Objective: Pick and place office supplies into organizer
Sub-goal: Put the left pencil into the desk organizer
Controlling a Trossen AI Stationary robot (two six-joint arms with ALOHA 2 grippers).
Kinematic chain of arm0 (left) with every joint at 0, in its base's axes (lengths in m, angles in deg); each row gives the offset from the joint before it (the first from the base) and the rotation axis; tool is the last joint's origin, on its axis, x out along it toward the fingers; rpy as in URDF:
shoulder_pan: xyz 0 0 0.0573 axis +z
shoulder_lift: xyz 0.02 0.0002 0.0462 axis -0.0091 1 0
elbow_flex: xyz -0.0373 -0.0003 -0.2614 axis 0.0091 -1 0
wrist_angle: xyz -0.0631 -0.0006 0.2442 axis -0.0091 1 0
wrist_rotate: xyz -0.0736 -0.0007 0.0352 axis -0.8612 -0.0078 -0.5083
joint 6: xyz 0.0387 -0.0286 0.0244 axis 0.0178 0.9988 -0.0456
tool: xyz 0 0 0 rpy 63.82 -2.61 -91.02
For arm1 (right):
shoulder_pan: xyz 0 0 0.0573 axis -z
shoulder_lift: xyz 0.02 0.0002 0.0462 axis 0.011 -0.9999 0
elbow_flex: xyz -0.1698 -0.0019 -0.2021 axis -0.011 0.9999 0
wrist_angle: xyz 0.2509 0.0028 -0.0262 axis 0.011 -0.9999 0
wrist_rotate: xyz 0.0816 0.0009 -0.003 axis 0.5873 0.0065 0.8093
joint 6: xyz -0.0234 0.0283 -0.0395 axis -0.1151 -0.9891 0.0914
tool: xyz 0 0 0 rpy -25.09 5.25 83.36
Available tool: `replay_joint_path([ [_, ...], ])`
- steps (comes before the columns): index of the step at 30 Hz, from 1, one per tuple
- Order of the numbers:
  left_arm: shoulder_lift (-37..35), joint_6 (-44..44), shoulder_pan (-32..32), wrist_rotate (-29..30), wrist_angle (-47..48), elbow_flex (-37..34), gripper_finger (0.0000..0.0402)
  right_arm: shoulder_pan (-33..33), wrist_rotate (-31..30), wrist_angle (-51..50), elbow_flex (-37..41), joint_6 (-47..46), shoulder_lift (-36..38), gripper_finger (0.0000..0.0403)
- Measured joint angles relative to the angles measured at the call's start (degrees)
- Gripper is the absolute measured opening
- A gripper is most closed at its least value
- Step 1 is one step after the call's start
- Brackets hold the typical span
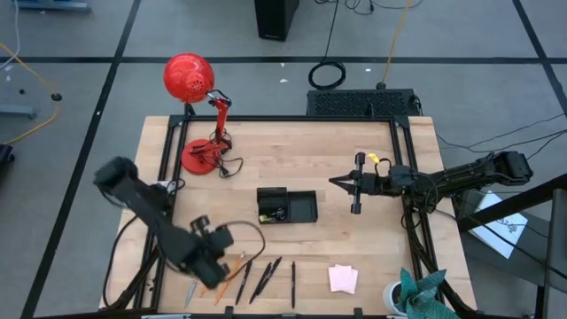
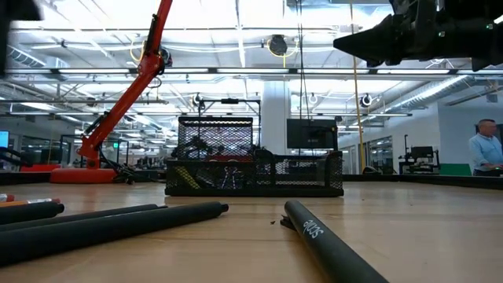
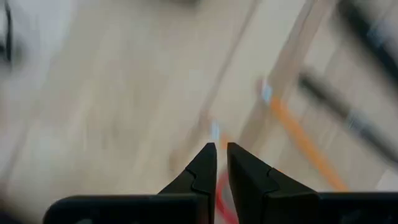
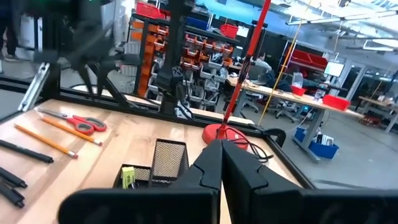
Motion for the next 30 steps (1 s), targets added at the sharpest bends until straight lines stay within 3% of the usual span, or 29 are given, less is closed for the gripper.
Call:
replay_joint_path([
  [4, 8.25, 4.99, -2.58, -6.34, 7.63, 3.16, 0.0046, -0.02, 0.02, 0.32, 0.0, -0.67, 0.0, 0.0],
  [8, 12.28, 8.05, -3.54, -5.86, 9.58, 3.24, 0.0047, -0.02, 0.02, 0.7, 0.0, -0.61, 0.0, 0.0],
  [16, 11.58, 15.39, -1.26, -0.27, 9.19, 3.24, 0.0047, 0.0, -0.02, 2.86, 0.0, -0.06, 0.0, 0.0],
  [22, 10.86, 24.54, 1.35, 0.42, 8.26, 3.24, 0.0047, 0.02, -0.04, 2.86, 0.0, -0.18, 0.0, 0.0],
  [30, 10.83, 27.87, 2.36, 1.52, -2.93, -0.09, 0.0062, 0.02, 0.03, 1.42, 0.0, -1.96, 0.0, 0.0],
])
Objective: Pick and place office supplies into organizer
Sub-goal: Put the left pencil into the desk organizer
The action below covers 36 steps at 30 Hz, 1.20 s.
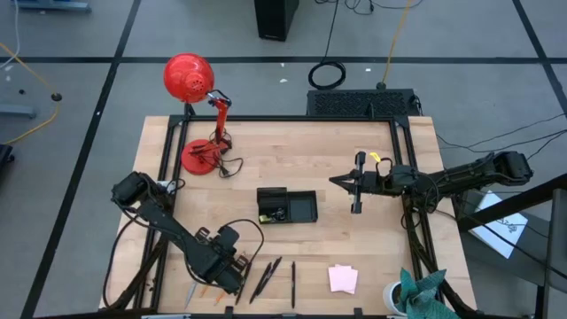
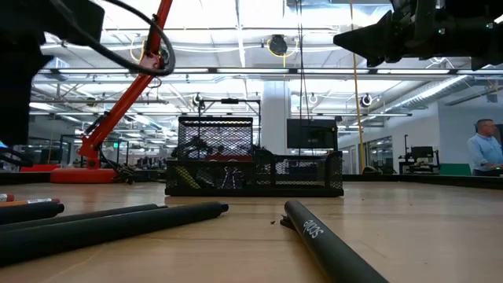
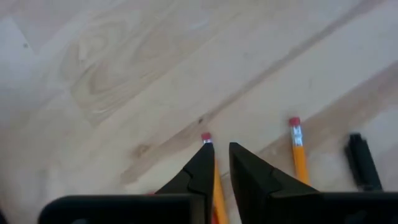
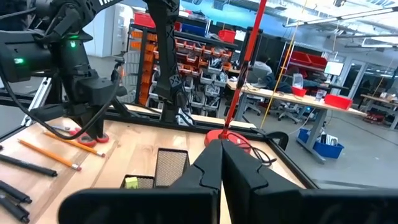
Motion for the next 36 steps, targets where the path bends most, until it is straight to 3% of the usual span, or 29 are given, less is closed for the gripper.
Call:
replay_joint_path([
  [10, 0.0, -1.02, 0.7, -4.68, -1.75, -1.37, 0.0201, 0.03, 0.13, -0.32, 0.0, 0.49, 0.0, 0.0],
  [14, 0.0, -0.95, 0.7, -4.6, -3.04, -1.37, 0.0234, 0.03, 0.08, -0.08, 0.0, 1.32, 0.0, 0.0],
  [24, 0.56, -0.6, -0.9, -5.05, -12.2, -5.18, 0.0241, 0.03, 0.06, -0.13, 0.0, -0.16, 0.0, 0.0],
  [28, 0.55, 0.5, -1.2, -8.22, -13.72, -7.9, 0.0241, 0.03, 0.06, -0.35, 0.0, -0.17, 0.0, 0.0],
  [36, 0.26, -1.32, -0.9, -8.54, -14.82, -10.13, 0.0241, 0.03, 0.04, -0.32, 0.0, 0.68, 0.0, 0.0],
])
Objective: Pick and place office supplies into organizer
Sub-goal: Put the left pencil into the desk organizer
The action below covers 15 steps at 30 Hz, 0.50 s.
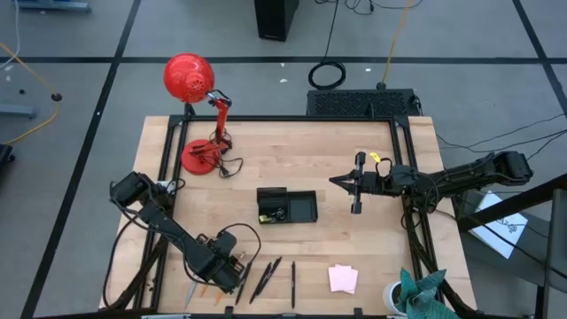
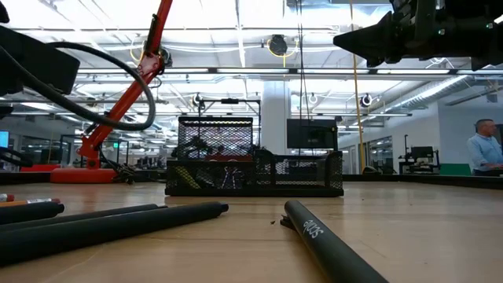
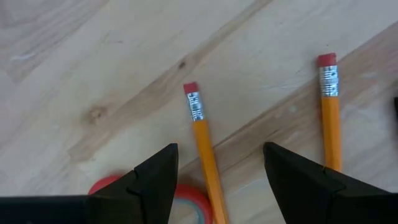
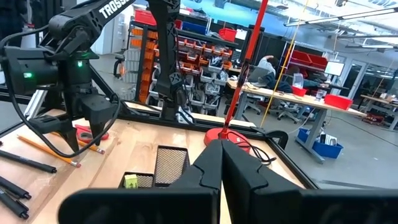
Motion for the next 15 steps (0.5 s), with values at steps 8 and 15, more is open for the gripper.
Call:
replay_joint_path([
  [8, -0.39, -1.65, 0.02, -0.19, -7.55, -4.49, 0.0241, 0.0, -0.01, 0.0, 0.0, -0.65, 0.0, 0.0],
  [15, -0.59, -2.61, 0.66, -1.68, -8.64, -5.62, 0.0241, 0.0, -0.01, 0.0, 0.0, -0.67, 0.0, 0.0],
])
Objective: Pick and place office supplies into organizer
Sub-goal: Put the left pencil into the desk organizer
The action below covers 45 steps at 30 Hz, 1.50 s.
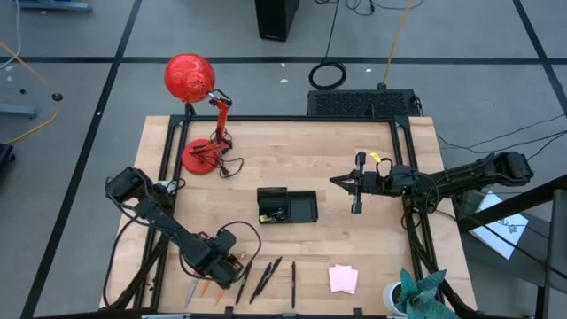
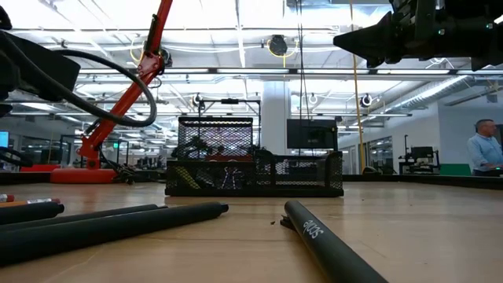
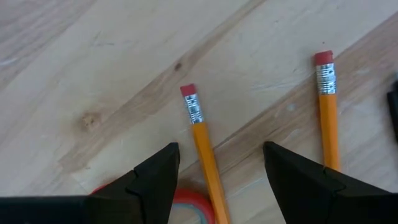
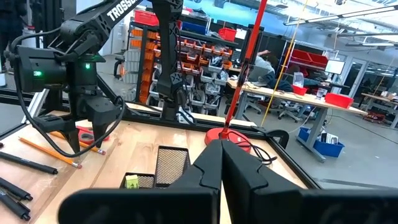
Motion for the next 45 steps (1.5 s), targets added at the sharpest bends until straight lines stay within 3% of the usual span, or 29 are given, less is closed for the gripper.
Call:
replay_joint_path([
  [12, 0.0, -2.08, 1.0, -0.4, -0.2, -0.02, 0.023, 0.0, 0.0, -0.02, 0.0, 0.02, 0.0, 0.0],
  [27, -0.02, -3.53, 0.75, 1.94, -0.17, -0.19, 0.0097, 0.0, 0.0, -0.02, 0.0, 0.39, 0.0, 0.0],
  [37, 0.0, -5.46, -0.65, 6.74, -0.29, -0.35, 0.0014, 0.0, -0.02, -0.02, 0.0, 0.39, 0.0, 0.0],
  [40, 0.04, -6.47, -0.97, 9.01, -0.67, -0.37, 0.0008, 0.0, -0.01, -0.02, 0.0, 0.39, -0.01, 0.0],
  [45, 0.55, -8.42, -1.35, 14.47, -1.91, -0.46, 0.0032, 0.0, -0.02, -0.02, 0.0, 0.39, -0.02, 0.0],
])
